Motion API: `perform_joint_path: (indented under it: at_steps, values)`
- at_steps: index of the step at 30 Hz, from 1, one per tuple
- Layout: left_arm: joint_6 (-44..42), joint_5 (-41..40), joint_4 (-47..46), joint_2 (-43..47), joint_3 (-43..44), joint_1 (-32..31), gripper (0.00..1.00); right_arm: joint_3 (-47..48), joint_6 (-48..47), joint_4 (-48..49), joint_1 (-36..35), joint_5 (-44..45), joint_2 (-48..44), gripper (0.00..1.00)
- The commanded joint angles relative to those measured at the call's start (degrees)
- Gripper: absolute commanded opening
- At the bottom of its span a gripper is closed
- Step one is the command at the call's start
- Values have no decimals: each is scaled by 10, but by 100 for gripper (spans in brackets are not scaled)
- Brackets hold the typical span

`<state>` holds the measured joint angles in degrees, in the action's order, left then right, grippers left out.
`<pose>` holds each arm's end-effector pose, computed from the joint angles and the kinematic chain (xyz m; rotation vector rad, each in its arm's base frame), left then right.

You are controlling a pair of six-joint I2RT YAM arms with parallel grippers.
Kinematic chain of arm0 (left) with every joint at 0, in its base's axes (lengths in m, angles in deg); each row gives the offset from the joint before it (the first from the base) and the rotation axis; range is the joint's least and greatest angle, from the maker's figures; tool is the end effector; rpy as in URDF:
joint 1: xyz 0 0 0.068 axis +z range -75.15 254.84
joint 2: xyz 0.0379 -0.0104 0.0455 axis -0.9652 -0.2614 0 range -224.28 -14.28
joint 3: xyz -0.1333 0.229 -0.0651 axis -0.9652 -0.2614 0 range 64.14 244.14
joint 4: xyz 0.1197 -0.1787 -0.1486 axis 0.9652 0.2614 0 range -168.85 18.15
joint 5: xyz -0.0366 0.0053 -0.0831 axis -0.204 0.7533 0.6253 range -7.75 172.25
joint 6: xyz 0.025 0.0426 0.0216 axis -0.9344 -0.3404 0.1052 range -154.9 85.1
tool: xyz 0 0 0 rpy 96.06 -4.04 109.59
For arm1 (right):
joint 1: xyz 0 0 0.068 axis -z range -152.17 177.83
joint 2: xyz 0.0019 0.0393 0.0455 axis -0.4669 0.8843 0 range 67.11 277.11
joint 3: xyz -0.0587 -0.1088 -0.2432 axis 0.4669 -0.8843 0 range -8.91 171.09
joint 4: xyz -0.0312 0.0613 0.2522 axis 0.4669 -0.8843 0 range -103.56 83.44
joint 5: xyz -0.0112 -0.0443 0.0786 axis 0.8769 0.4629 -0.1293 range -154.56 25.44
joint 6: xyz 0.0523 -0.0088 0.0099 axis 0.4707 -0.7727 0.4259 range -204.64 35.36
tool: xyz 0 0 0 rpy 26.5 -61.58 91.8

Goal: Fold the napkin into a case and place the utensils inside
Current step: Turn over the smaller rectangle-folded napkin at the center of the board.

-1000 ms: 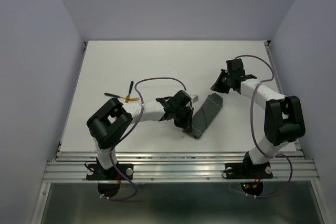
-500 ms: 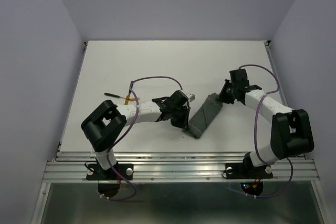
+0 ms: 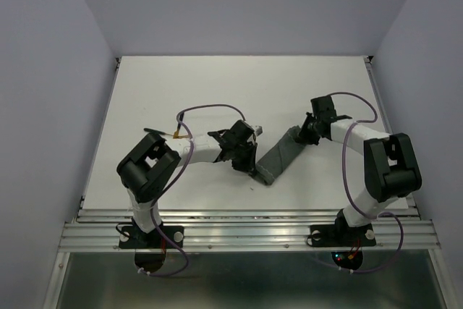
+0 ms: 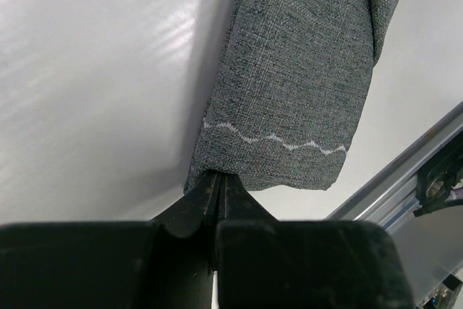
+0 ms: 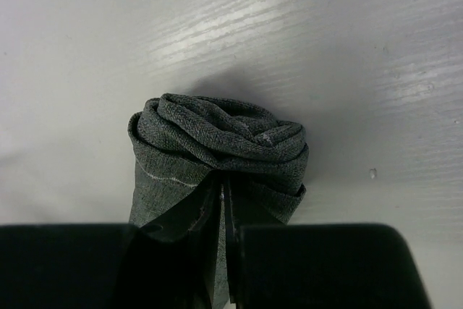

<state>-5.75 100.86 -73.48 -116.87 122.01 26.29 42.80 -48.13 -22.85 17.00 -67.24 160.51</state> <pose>0.2317 -0.2796 0.1588 0.5999 2.5756 -0.9383 0.3107 0.0610 0.1659 0.5661 2.5637 0.3585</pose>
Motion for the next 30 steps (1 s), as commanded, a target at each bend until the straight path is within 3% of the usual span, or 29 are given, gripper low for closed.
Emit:
perform_joint_path:
  at_steps: [1, 10, 18, 22, 23, 26, 30]
  values:
    - [-32, -33, 18, -21, 26, 25, 7, 29, 5, 3, 4, 24, 34, 11]
    - [-78, -55, 96, 16, 114, 48, 10, 132, -7, -38, 4, 2, 21, 14]
    - [-95, -88, 145, 116, 103, 108, 16, 112, -24, -49, 4, 4, -62, 49]
    - [-91, -111, 165, 152, 90, 156, 31, 64, -20, -50, 4, 0, -106, 55]
    - [-88, -120, 168, 162, 82, 182, 41, 46, -19, -50, 4, -6, -126, 56]
    - [-69, -147, 185, 165, 73, 250, 51, 20, -18, -51, 4, -10, -166, 59]
    - [-38, -212, 206, 162, 67, 340, 51, -5, -22, -60, 4, -15, -200, 60]
